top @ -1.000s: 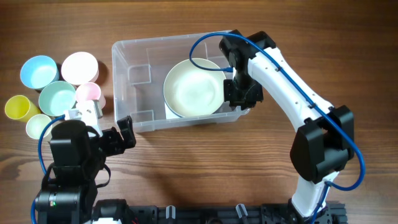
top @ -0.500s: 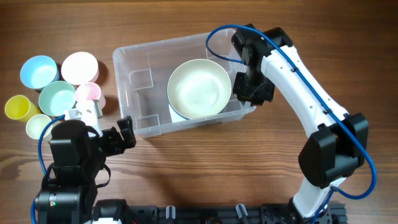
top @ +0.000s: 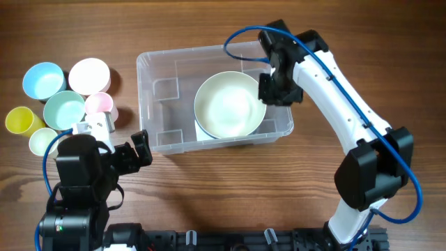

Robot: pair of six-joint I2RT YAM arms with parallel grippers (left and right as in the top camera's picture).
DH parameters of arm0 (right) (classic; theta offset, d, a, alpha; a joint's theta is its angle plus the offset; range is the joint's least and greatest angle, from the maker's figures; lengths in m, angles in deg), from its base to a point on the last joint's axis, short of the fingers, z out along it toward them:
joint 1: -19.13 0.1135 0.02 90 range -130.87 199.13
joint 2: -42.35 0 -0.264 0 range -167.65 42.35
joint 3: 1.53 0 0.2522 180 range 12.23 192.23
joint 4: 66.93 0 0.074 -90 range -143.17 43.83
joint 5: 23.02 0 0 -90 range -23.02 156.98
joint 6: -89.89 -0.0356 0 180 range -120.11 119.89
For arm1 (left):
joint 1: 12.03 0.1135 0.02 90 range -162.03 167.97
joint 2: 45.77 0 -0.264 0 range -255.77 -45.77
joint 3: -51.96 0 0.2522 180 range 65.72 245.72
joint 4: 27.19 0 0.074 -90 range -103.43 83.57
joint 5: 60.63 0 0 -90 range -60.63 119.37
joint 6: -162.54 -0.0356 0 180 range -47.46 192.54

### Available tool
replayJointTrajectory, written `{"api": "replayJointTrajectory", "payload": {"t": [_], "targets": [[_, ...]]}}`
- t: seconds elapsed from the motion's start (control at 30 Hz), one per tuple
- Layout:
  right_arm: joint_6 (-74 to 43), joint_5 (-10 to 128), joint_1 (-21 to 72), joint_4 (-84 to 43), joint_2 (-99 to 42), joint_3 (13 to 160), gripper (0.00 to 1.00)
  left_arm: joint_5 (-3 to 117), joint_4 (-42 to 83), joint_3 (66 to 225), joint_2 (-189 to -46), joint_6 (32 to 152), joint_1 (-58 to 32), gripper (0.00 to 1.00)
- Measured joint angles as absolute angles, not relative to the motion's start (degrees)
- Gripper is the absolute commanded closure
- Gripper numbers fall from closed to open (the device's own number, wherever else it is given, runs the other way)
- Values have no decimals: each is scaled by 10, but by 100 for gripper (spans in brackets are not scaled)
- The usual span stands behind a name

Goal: Pack container

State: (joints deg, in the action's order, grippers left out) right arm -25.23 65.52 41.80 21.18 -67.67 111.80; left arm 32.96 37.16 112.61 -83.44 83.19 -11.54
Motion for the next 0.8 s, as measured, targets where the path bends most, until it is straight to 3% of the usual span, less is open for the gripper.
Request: {"api": "replayJointTrajectory", "payload": {"t": [0.03, 0.07, 0.1, 0.2, 0.33, 0.5, 0.8], "targets": [[-230, 656, 418, 194, -677, 1152, 23, 330, 372, 1126, -834, 832, -115, 0], [-214, 665, 418, 183, -671, 1203, 4, 330, 372, 1126, -834, 832, -115, 0], [-214, 674, 414, 182, -658, 1237, 1, 330, 371, 1126, -834, 834, -115, 0], [-217, 694, 337, 187, -560, 1305, 1, 329, 374, 1128, -836, 861, -115, 0], [-215, 678, 203, 255, -546, 1309, 0, 276, 437, 1230, -934, 898, -105, 0], [-188, 659, 196, 287, -587, 1307, 0, 244, 500, 1448, -1185, 914, -26, 0], [-177, 657, 196, 295, -607, 1307, 0, 242, 469, 1464, -1400, 918, -22, 1]]}}
